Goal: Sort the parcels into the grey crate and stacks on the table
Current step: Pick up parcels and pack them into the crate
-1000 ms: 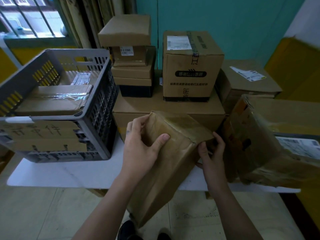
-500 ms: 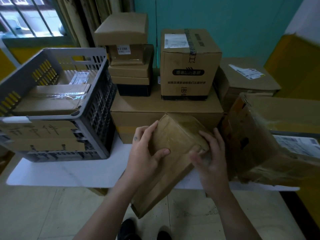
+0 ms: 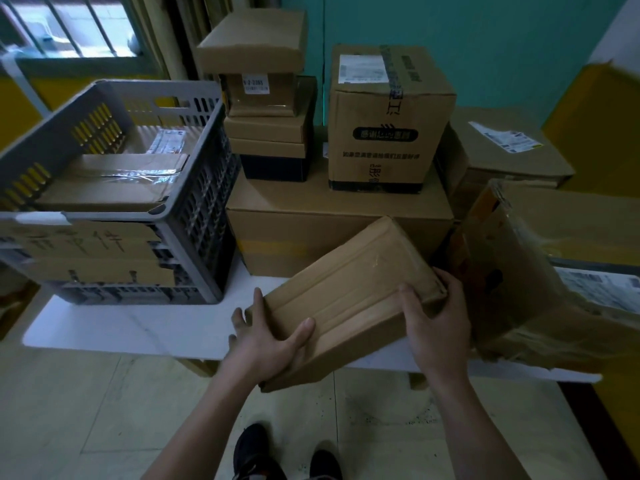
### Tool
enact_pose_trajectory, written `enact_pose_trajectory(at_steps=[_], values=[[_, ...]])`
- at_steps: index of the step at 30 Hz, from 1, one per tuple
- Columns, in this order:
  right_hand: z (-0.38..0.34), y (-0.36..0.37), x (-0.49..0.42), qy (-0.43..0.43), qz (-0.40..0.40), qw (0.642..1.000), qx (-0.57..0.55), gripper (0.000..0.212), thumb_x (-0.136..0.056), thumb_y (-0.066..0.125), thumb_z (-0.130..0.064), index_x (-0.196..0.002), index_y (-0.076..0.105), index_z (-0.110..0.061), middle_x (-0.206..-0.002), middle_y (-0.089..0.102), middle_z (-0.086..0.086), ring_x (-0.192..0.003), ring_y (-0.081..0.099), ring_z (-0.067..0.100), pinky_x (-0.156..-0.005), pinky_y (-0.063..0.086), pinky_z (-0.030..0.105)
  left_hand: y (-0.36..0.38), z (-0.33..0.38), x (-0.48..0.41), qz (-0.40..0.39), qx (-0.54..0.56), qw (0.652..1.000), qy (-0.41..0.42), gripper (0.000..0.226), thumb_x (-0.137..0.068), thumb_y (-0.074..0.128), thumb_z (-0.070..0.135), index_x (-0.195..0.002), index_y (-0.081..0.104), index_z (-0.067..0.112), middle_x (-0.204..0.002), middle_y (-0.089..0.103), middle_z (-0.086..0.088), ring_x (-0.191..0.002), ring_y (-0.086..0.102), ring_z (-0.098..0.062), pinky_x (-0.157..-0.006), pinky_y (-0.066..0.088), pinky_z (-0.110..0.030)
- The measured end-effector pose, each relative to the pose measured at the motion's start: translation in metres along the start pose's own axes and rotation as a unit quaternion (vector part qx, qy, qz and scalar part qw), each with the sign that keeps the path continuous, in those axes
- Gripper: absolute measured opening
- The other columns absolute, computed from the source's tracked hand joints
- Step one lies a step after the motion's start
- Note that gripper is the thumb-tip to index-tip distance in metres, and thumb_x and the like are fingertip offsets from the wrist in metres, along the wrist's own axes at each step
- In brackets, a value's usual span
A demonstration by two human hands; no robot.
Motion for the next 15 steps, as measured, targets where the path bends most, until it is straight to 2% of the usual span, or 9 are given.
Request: enact_pose_trajectory(at_steps=[3,8,11,13,15], values=[[0.0,-0.001,-0.001,0.004,0.001,1.0,0.001,0.064,-0.083,0.067,-0.053,-0.138,0.045,-0.028,-0.137,0.052,0.0,-0.123,0.052,0.022,-0.098,0.05,0.046,0.002,0.006,0.002,0.0,0.072,0.997,0.019,0.122,-0.074,0.064,0.075,-0.156,-0.018,0.036,-0.164,-0.017,-0.002,-0.147,0.028,-0.035,-0.114,0.037,-0.048],[-0.001,-0.009,0.0,0.027,0.003,0.999,-0.034,0.083,-0.072,0.056,-0.077,-0.139,0.045,-0.028,-0.123,0.053,-0.008,-0.114,0.052,0.016,-0.088,0.049,0.034,-0.036,0.021,0.016,0.127,0.151,0.973,0.118,0.109,-0.071,0.075,0.063,-0.156,0.015,0.033,-0.161,0.011,0.0,-0.138,0.037,-0.028,-0.113,0.04,-0.048],[-0.006,-0.012,0.008,0.027,0.013,0.996,-0.082,0.084,-0.071,0.059,-0.06,-0.144,0.036,-0.026,-0.122,0.047,-0.011,-0.109,0.05,0.012,-0.076,0.042,0.019,-0.068,0.034,0.04,0.196,0.223,0.934,0.199,0.097,-0.066,0.078,0.065,-0.146,0.038,0.03,-0.147,0.032,0.003,-0.127,0.046,-0.02,-0.106,0.048,-0.044],[-0.014,-0.01,0.012,0.007,0.006,0.998,-0.061,0.091,-0.067,0.065,-0.056,-0.147,0.033,-0.026,-0.127,0.043,-0.012,-0.112,0.045,0.009,-0.077,0.038,0.014,-0.081,0.04,0.055,0.228,0.231,0.916,0.237,0.091,-0.062,0.081,0.068,-0.139,0.046,0.035,-0.142,0.042,0.008,-0.125,0.047,-0.014,-0.101,0.049,-0.039],[-0.016,-0.004,0.012,0.007,-0.012,0.999,-0.052,0.1,-0.061,0.068,-0.056,-0.149,0.033,-0.025,-0.128,0.042,-0.013,-0.113,0.042,0.007,-0.081,0.038,0.016,-0.088,0.041,0.063,0.251,0.228,0.909,0.242,0.088,-0.062,0.086,0.06,-0.137,0.046,0.036,-0.14,0.045,0.009,-0.127,0.045,-0.013,-0.104,0.045,-0.038]])
Point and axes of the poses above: each hand's wrist, its own x-axis away from the middle knuckle, its own y-axis out of the palm, z = x × y, the point moved 10 cm from there along -x, towards the middle knuckle
